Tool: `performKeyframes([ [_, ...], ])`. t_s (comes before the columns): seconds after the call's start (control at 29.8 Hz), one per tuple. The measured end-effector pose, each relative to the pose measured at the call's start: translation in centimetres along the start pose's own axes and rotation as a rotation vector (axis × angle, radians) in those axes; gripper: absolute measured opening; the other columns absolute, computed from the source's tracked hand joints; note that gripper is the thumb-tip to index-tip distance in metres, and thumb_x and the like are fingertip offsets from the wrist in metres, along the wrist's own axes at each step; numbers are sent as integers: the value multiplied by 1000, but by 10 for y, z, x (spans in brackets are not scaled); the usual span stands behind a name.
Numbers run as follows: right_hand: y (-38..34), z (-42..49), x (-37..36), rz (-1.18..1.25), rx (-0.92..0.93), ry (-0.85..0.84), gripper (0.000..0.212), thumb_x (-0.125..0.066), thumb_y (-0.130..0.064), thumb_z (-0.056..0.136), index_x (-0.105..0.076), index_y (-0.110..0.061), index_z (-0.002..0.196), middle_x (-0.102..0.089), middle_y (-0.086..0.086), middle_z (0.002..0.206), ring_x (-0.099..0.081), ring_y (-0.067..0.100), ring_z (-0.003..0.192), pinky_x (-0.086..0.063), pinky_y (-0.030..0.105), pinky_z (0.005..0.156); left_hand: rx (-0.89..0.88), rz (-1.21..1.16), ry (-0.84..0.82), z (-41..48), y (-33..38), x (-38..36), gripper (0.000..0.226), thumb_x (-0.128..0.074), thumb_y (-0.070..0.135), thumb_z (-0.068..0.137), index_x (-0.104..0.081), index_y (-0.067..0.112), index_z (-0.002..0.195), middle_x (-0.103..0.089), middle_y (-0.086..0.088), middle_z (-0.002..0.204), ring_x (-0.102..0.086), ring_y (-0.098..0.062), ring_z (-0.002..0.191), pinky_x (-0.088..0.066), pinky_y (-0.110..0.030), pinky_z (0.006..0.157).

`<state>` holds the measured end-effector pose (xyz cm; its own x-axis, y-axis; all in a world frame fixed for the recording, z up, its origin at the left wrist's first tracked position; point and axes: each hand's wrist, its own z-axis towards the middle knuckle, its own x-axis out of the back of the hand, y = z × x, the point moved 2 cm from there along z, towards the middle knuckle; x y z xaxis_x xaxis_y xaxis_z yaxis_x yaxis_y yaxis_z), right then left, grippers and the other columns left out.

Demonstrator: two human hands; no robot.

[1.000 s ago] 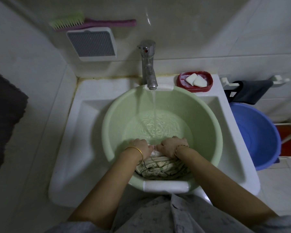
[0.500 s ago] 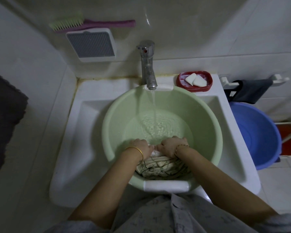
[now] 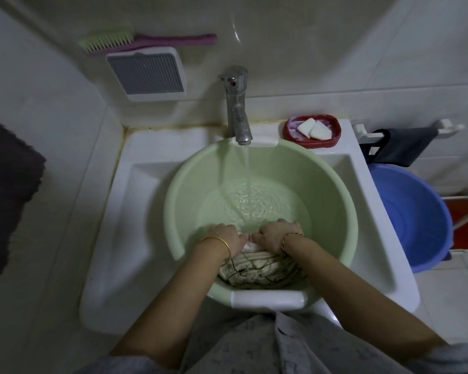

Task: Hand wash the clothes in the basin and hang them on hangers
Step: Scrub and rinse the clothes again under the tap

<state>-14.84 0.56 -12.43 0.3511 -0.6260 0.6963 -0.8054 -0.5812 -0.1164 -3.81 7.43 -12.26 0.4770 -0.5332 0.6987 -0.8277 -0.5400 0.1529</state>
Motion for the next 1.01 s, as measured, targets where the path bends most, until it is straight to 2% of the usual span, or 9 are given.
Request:
performKeyframes([
  [1.01,-1,0,1,-5,-5,-3,56,-25,-54,97,-57,-18,125,-51,6,136,-38,25,129,-23,47,105,-4,-14,-1,2,-1,-2,55,-34,43,100,-45,2,133,-44,-24,138,-43,-34,127,-35,-32,100],
])
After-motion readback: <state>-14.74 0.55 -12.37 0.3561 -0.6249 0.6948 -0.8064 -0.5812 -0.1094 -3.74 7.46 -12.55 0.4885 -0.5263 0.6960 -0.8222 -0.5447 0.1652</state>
